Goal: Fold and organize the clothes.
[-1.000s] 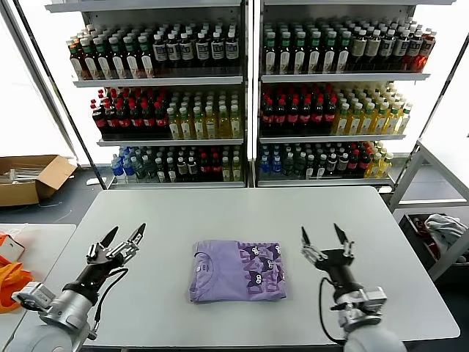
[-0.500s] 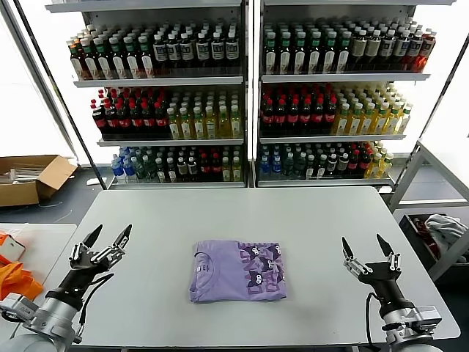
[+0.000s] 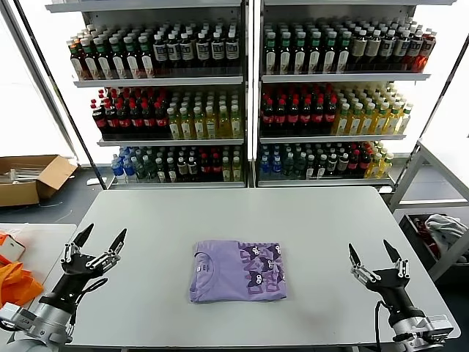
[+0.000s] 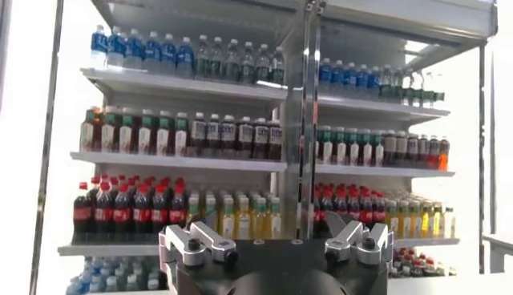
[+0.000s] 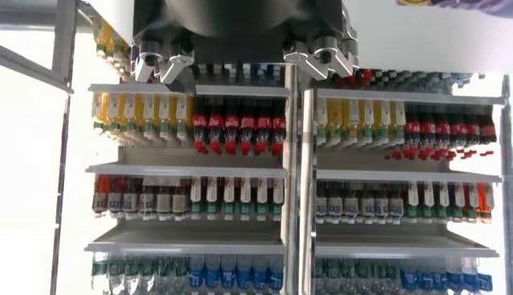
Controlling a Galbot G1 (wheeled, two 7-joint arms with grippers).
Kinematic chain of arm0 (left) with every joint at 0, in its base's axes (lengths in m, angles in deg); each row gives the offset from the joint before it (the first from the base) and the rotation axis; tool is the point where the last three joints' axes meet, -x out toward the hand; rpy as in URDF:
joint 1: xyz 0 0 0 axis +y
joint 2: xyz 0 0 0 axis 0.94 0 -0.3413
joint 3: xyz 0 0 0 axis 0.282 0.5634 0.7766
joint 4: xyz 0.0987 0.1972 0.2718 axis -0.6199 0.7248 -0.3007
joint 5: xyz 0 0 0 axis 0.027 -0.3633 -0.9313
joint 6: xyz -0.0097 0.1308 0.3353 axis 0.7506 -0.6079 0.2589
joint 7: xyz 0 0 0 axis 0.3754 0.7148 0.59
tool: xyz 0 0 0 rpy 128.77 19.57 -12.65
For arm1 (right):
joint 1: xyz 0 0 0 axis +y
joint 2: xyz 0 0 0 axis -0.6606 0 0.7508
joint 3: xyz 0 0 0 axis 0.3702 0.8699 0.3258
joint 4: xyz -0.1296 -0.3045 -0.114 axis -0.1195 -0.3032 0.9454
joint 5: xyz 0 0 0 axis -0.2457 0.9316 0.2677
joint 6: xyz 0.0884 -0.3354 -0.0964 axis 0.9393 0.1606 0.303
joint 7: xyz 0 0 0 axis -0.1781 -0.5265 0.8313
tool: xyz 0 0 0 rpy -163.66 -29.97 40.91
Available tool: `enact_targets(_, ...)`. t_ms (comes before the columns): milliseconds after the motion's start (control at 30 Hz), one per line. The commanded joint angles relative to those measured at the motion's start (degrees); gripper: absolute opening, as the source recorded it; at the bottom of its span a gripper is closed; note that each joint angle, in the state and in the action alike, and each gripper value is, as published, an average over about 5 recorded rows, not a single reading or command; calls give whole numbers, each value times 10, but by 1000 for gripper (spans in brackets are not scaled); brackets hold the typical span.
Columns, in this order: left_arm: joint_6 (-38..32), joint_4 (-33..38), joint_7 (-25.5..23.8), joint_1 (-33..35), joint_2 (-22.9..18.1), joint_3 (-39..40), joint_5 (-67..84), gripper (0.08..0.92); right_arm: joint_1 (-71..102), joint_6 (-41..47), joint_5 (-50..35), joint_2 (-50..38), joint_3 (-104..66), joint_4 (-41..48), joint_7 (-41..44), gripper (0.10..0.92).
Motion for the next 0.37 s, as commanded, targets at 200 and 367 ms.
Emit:
enact_targets(200,-57,-20,-33,10,2,-13,-46,823,10,3,-3,1,-9,-6,8,823)
enact_targets(367,-57,-18,-30,9,4,-14,-53,823,7,11,-2,2,-5,-12,6,823)
